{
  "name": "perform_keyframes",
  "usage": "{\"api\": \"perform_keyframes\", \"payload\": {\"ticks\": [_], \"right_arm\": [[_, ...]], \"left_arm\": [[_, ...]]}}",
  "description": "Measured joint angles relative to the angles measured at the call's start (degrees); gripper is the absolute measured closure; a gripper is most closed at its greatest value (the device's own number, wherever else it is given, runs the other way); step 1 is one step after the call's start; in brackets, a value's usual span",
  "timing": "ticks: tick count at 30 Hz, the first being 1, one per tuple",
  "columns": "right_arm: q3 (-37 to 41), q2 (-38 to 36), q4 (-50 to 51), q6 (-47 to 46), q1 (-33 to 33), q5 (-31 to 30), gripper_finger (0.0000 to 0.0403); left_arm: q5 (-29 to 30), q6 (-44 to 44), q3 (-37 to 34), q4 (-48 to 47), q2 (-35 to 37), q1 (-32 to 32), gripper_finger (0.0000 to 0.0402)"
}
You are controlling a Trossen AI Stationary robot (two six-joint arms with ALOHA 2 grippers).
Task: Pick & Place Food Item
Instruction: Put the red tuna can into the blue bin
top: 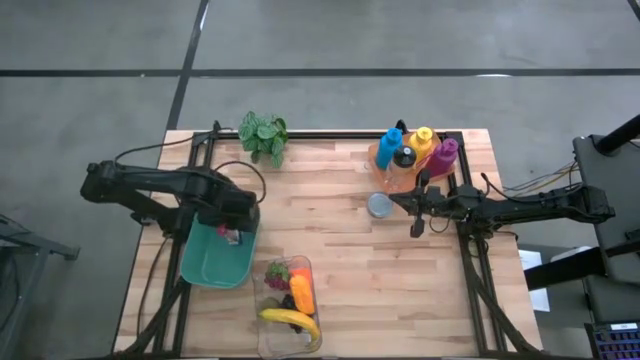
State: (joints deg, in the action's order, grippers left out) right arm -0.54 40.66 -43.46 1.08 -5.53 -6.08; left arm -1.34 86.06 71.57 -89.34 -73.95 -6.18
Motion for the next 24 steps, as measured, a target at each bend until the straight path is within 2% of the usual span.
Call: {"api": "perform_keyframes", "payload": {"ticks": [11,24], "right_arm": [[0.00,0.00,0.00,0.00,0.01,0.01,0.0391],[0.00,0.00,0.00,0.00,0.02,0.00,0.0391]], "left_arm": [[0.04,7.05,-2.41,-0.66,5.40,-2.86,0.0267],[-2.35,10.89,-13.87,-0.70,15.24,-3.39,0.0267]]}}
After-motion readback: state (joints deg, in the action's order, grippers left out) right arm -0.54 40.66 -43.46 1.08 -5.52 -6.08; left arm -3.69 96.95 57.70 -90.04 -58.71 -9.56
